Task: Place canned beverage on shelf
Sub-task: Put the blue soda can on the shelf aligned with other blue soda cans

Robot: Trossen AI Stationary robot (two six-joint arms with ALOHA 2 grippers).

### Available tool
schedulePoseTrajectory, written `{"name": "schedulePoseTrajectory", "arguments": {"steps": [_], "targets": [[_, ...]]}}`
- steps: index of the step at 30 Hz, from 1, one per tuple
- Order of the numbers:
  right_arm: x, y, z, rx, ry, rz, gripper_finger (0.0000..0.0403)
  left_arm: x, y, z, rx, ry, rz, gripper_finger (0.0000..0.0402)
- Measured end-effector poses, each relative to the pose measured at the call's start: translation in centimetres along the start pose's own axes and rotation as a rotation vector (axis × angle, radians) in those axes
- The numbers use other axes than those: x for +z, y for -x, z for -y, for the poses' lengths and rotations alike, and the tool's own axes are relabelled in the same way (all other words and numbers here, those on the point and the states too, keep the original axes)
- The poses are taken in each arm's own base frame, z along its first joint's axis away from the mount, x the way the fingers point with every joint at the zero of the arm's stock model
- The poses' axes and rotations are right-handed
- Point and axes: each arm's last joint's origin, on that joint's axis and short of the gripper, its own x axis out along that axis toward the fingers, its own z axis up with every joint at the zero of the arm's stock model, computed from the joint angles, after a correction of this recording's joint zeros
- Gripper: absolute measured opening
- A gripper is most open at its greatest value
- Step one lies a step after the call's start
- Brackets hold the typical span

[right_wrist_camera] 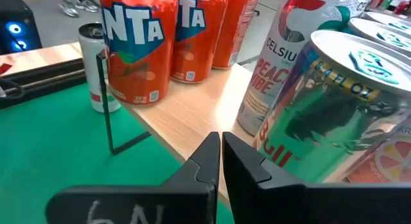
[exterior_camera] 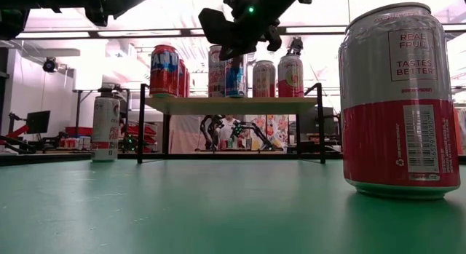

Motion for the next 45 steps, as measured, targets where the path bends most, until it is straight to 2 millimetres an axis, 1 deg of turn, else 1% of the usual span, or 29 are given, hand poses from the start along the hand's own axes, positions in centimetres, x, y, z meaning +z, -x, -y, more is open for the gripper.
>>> {"name": "schedulePoseTrajectory", "arguments": {"steps": [14,20,24,29,31,33,35,37,41,45], "targets": [[-0.3,-0.1,0.4,-0.052,0.041,-0.032,0.0009,0.0,0.0,0.0,0.0,0.0,0.0,0.0295],[-0.2,0.1,0.6,-0.055,0.046,-0.036,0.0009,0.0,0.0,0.0,0.001,0.0,0.0,0.0295],[-0.3,0.1,0.9,-0.097,0.058,-0.042,0.0009,0.0,0.0,0.0,0.001,0.0,0.0,0.0295],[-0.4,0.3,1.1,-0.106,0.053,-0.062,0.0009,0.0,0.0,0.0,0.001,0.0,-0.001,0.0295],[-0.3,0.6,1.3,-0.099,0.044,-0.067,0.0009,0.0,0.0,0.0,0.001,0.0,-0.001,0.0295],[0.2,0.9,1.3,-0.027,0.027,-0.073,0.0009,0.0,0.0,0.0,0.001,-0.001,-0.001,0.0295],[0.7,1.2,1.2,0.064,-0.03,-0.066,0.0009,0.0,0.0,0.0,0.001,-0.002,-0.002,0.0295],[1.1,1.2,1.0,0.107,-0.099,-0.043,0.0009,0.0,0.0,0.0,0.0,-0.002,-0.003,0.0295],[1.5,1.0,0.7,0.116,-0.161,0.007,0.0009,0.0,0.0,0.0,0.0,-0.002,-0.003,0.0295],[1.3,0.4,0.8,0.057,-0.166,0.023,0.0009,0.0,0.0,0.0,0.0,-0.002,-0.003,0.0295]]}}
